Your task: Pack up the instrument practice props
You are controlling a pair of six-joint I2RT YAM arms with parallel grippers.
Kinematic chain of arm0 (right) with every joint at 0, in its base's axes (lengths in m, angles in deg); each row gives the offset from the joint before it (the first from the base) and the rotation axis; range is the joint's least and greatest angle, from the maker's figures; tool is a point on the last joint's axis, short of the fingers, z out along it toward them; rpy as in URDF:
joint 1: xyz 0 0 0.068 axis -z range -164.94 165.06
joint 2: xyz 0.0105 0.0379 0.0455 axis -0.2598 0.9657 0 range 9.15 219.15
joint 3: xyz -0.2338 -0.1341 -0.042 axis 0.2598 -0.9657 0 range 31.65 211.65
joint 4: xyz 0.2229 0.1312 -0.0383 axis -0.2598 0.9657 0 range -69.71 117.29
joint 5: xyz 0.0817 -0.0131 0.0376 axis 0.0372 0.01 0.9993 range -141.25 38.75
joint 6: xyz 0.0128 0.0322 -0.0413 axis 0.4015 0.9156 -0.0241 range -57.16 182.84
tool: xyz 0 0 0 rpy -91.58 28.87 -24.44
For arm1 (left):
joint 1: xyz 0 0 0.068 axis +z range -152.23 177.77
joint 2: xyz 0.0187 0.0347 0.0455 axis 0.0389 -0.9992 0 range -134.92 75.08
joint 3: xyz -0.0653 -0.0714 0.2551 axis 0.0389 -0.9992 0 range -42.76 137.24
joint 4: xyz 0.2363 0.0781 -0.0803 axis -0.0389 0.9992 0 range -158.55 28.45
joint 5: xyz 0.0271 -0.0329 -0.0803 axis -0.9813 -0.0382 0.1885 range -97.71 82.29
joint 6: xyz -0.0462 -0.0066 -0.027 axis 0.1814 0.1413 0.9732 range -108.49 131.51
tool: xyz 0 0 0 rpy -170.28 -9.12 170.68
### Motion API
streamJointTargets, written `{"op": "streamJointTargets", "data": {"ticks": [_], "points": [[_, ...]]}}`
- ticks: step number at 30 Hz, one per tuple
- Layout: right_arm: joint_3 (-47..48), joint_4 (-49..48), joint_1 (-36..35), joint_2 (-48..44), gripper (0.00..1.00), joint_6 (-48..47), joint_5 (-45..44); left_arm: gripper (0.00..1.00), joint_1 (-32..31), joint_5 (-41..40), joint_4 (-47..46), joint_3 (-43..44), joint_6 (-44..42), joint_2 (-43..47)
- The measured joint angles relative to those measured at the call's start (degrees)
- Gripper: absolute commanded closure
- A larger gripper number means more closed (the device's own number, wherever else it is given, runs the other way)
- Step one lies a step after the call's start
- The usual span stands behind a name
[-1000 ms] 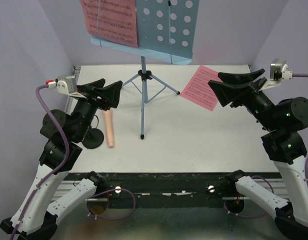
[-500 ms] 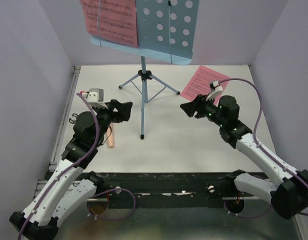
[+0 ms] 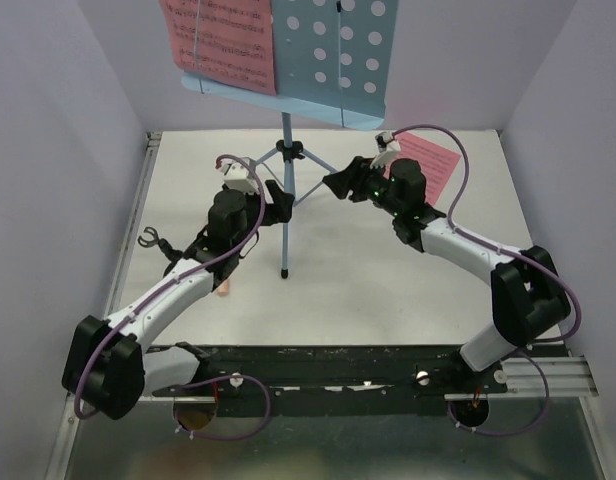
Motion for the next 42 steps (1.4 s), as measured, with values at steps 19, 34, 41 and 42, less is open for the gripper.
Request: {"op": "streamJointTargets", "data": {"ticks": [19, 34, 41, 42], "points": [[-1.7, 4.6, -0.3, -9.1, 0.37, -0.9, -3.0, 0.56, 0.8, -0.2, -6.1, 13.9, -6.9, -21.3], [-3.4, 8.8, -0.3, -10.2, 0.37, -2.6, -4.2, 1.0, -0.4, 1.4, -6.4, 11.4, -9.2, -20.4], [-4.1, 9.3, -0.3, -10.2, 0.37, -3.1, -4.4, 1.0, -1.4, 1.5, -5.0, 9.9, -9.3, -18.2], [-4.2, 9.4, -0.3, -10.2, 0.37, -3.1, -4.4, 1.0, -1.6, 1.5, -4.9, 9.6, -9.2, -17.7]]}}
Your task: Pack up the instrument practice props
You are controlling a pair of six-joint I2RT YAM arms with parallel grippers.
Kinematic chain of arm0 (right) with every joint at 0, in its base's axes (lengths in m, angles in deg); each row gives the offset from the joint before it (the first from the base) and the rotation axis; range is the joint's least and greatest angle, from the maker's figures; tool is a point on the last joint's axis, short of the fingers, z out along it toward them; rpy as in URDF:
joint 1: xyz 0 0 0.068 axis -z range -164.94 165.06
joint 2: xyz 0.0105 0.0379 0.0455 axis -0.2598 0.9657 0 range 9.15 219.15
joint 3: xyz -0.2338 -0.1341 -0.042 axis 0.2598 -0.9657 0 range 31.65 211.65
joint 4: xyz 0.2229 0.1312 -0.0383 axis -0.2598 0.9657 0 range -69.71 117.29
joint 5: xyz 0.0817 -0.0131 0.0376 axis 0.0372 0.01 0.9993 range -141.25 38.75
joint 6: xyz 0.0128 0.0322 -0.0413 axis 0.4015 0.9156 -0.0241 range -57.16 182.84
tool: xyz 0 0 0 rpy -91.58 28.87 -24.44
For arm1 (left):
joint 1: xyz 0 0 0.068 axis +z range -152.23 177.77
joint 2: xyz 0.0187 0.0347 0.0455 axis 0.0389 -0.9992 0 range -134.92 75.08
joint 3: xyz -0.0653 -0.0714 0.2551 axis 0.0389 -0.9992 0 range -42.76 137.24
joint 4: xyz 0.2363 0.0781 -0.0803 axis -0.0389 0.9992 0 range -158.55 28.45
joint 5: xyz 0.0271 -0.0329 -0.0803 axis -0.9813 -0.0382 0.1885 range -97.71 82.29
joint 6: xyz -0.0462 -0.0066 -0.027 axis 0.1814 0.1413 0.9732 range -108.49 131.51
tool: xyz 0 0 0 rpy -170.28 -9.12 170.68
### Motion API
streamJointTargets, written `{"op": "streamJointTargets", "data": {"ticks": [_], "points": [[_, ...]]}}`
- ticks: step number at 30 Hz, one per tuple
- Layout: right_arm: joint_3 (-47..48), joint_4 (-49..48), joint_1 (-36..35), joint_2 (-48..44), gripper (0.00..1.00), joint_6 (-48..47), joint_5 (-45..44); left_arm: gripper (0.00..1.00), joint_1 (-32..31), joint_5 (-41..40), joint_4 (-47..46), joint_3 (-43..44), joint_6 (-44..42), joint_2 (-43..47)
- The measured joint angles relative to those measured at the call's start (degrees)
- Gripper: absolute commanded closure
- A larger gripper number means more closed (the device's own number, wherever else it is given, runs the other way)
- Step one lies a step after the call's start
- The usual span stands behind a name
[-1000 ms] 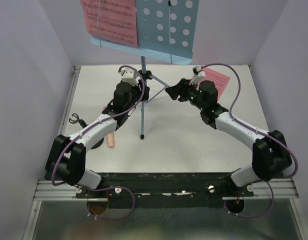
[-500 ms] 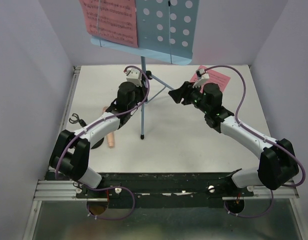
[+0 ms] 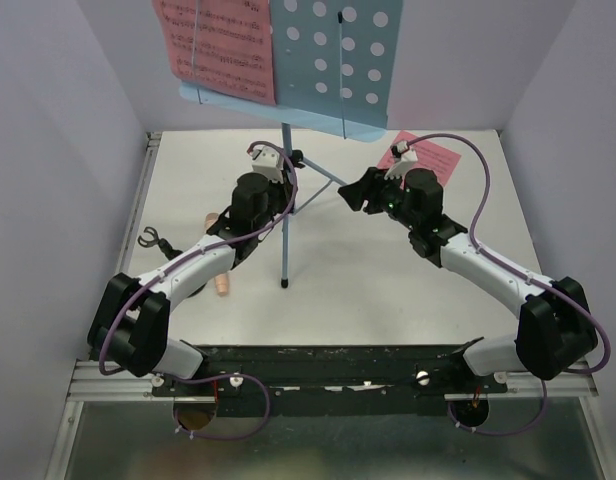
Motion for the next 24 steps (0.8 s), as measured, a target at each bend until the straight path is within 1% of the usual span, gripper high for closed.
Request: {"op": "streamJointTargets", "data": {"ticks": [5, 10, 16, 24], "points": [[-0.2, 0.6, 0.0, -0.8, 0.37, 0.0, -0.1, 1.0, -0.8, 0.9, 0.5, -1.9, 0.5, 2.4], [-0.4, 3.4, 0.0, -4.2, 0.36, -0.1, -0.4, 1.0, -1.8, 2.5, 1.2, -3.2, 1.4, 4.2], [-2.9, 8.1, 0.0, -12.2, 0.36, -0.4, -1.5, 1.0, -6.1, 2.7, 1.9, -4.5, 3.2, 5.9], [-3.1, 18.0, 0.0, -22.7, 0.35, -1.7, -3.8, 1.0, -11.6, 2.6, 1.7, -5.1, 5.7, 6.4]]}}
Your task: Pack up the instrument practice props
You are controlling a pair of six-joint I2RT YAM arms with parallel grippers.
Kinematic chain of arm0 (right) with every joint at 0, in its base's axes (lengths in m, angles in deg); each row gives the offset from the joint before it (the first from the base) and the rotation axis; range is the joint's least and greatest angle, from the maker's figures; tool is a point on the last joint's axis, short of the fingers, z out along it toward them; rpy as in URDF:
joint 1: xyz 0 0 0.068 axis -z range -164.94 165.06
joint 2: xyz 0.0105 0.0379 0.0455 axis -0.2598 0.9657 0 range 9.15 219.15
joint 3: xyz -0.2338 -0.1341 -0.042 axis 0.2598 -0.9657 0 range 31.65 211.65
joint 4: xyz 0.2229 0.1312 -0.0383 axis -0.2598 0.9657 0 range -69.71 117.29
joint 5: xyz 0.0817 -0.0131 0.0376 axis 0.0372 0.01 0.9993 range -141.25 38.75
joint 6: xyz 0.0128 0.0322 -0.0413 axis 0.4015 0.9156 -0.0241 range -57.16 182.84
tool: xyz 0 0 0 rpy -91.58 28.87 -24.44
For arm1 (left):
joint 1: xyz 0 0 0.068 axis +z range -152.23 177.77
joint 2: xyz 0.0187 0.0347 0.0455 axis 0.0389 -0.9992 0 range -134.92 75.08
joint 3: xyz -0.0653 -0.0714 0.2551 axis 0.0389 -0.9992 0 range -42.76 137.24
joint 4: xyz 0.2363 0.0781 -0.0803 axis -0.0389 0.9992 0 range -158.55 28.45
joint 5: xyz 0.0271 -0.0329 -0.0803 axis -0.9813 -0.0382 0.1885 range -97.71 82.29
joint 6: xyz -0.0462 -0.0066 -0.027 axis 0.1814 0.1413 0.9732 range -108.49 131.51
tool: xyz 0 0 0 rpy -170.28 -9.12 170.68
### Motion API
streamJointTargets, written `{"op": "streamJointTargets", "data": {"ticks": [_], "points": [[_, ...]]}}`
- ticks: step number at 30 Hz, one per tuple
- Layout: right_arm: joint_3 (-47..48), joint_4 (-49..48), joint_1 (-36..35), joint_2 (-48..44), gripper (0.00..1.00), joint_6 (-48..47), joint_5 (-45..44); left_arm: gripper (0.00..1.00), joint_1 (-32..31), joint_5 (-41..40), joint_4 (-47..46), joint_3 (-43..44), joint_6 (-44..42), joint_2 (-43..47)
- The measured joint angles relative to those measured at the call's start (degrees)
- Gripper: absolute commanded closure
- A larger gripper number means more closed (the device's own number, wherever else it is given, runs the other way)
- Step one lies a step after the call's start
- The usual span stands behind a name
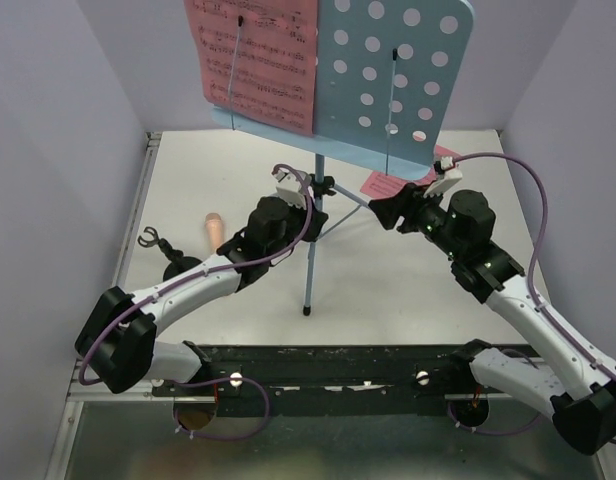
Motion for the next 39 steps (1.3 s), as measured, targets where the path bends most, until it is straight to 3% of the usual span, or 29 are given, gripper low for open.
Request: {"op": "streamJointTargets", "data": {"ticks": [3, 5, 8, 11, 17, 27, 35, 39], "points": [[-0.3, 3.2, 0.0, -3.3, 0.34, -0.5, -0.7, 1.0, -0.8, -0.7, -0.2, 0.0, 0.7, -0.1], [-0.5, 5.4, 0.0, -5.2, 0.33, -0.9, -1.0, 0.83, -0.9, -1.2, -0.3, -0.1, 1.2, -0.1], [-0.9, 8.7, 0.0, -7.8, 0.32, -1.7, -1.2, 0.45, -1.2, -2.4, -0.3, -0.2, 1.6, -0.1], [-1.9, 11.6, 0.0, -10.6, 0.32, -2.5, -1.2, 0.3, -1.4, -3.7, 0.3, -1.1, 2.6, 1.2], [-3.6, 15.9, 0.0, -14.5, 0.34, -4.5, 2.0, 0.26, -1.6, -7.1, 4.8, -4.6, 2.7, 10.9], [-4.8, 19.8, -3.2, -23.3, 0.35, -9.6, 10.4, 0.22, -1.6, -13.9, 12.9, -13.4, 3.0, 35.3], [-3.7, 20.5, -4.3, -28.6, 0.35, -11.5, 15.5, 0.22, -1.6, -16.5, 18.2, -13.1, 2.8, 38.8], [6.6, 20.3, -4.3, -28.5, 0.35, -12.2, 18.8, 0.22, -1.6, -17.0, 19.1, -12.5, 2.4, 40.3]]}}
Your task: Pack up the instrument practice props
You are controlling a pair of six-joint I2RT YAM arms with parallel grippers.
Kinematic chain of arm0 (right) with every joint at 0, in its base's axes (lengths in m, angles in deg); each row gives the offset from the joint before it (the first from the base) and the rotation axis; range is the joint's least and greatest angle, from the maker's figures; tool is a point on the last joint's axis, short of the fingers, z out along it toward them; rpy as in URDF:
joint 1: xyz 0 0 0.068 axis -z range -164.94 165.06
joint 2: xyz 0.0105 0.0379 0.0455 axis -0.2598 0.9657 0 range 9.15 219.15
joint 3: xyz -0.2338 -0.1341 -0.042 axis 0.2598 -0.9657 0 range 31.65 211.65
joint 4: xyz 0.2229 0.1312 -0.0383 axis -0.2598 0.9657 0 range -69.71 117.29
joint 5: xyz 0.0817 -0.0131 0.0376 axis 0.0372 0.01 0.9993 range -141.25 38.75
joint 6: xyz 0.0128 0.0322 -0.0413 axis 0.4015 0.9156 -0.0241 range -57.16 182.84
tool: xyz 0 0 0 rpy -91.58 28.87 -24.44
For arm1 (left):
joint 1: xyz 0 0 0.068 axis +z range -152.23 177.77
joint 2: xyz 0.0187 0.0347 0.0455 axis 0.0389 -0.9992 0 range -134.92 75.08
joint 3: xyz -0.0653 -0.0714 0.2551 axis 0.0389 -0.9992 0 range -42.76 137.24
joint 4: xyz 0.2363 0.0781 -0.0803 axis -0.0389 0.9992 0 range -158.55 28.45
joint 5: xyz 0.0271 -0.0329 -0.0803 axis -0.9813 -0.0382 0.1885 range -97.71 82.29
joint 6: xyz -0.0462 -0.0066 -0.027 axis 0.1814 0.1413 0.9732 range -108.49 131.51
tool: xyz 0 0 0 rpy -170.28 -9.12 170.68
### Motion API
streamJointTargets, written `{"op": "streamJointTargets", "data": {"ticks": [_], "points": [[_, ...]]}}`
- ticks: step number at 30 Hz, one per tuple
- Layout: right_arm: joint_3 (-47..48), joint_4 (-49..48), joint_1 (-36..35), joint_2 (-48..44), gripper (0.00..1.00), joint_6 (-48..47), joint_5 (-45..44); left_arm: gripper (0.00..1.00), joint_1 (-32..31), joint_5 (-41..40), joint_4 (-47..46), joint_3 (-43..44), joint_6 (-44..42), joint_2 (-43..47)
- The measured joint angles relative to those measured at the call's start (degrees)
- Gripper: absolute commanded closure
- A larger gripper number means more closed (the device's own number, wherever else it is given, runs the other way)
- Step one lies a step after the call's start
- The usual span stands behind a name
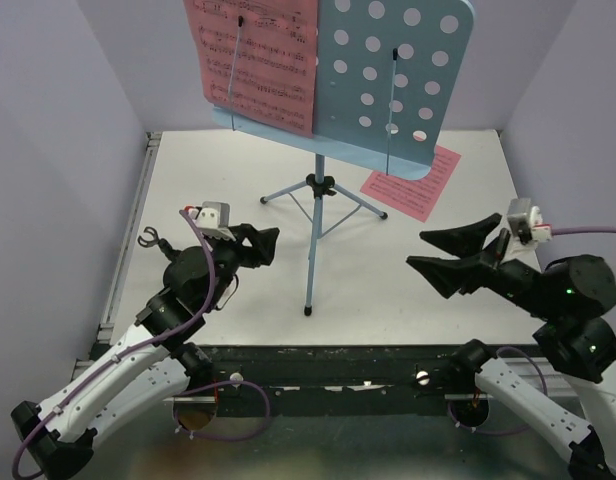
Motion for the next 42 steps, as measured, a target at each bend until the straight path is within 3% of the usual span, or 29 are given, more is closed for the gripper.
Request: {"op": "streamJointTargets", "data": {"ticks": [7, 18, 31, 42], "points": [[14.8, -8.1, 0.0, 8.9, 0.35, 0.7, 7.0, 0.21, 0.0, -0.3, 1.2, 7.3, -2.6, 1.6], [32.1, -14.9, 0.0, 26.8, 0.37, 4.1, 9.6, 0.2, 0.0, -1.2, 2.5, 17.7, -7.6, 1.3], [50.9, -10.9, 0.0, 37.6, 0.37, 7.9, 7.2, 0.19, 0.2, -1.6, 3.2, 23.2, -10.1, -0.7], [54.0, -3.1, 0.0, 38.9, 0.34, 6.1, 7.1, 0.18, 0.2, -1.6, 3.8, 23.3, -10.0, -0.8]]}}
